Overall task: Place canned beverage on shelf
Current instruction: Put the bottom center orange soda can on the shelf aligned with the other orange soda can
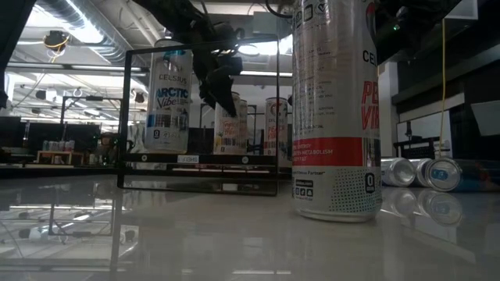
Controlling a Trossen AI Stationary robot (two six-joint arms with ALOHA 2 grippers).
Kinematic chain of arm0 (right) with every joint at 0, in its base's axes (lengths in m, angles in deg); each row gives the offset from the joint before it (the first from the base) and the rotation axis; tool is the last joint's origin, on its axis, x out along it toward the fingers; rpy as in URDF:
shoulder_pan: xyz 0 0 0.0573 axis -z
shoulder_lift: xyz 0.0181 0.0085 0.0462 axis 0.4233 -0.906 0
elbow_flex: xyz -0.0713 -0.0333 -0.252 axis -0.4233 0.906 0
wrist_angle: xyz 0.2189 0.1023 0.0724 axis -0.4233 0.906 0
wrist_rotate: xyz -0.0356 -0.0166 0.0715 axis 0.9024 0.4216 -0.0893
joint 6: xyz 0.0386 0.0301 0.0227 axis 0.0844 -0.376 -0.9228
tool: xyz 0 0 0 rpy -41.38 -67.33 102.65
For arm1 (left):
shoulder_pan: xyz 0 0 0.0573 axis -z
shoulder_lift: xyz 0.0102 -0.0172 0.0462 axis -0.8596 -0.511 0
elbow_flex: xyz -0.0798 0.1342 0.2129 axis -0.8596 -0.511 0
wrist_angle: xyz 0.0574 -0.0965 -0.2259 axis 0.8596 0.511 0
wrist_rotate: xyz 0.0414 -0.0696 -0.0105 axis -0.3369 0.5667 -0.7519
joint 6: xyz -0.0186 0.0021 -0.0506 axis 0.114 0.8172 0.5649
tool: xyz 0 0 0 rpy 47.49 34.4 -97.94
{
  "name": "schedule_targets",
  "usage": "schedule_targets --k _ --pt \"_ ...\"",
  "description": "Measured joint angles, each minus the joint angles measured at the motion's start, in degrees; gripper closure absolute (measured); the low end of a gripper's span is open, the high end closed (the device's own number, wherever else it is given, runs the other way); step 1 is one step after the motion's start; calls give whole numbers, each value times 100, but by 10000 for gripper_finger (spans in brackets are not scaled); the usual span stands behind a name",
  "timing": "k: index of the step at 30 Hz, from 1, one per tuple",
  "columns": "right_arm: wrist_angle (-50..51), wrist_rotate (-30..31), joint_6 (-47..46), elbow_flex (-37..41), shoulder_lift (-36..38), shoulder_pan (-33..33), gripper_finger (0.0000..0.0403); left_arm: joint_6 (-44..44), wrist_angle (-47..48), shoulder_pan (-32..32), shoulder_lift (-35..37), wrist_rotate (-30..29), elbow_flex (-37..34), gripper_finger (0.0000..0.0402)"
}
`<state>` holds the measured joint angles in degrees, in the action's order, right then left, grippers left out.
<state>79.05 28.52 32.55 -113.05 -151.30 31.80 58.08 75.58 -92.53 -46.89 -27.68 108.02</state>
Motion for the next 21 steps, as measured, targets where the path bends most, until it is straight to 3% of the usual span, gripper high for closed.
schedule_targets --k 21 --pt "-17 0 0 0 0 -2 70 11 129 108 899 80 7 95"
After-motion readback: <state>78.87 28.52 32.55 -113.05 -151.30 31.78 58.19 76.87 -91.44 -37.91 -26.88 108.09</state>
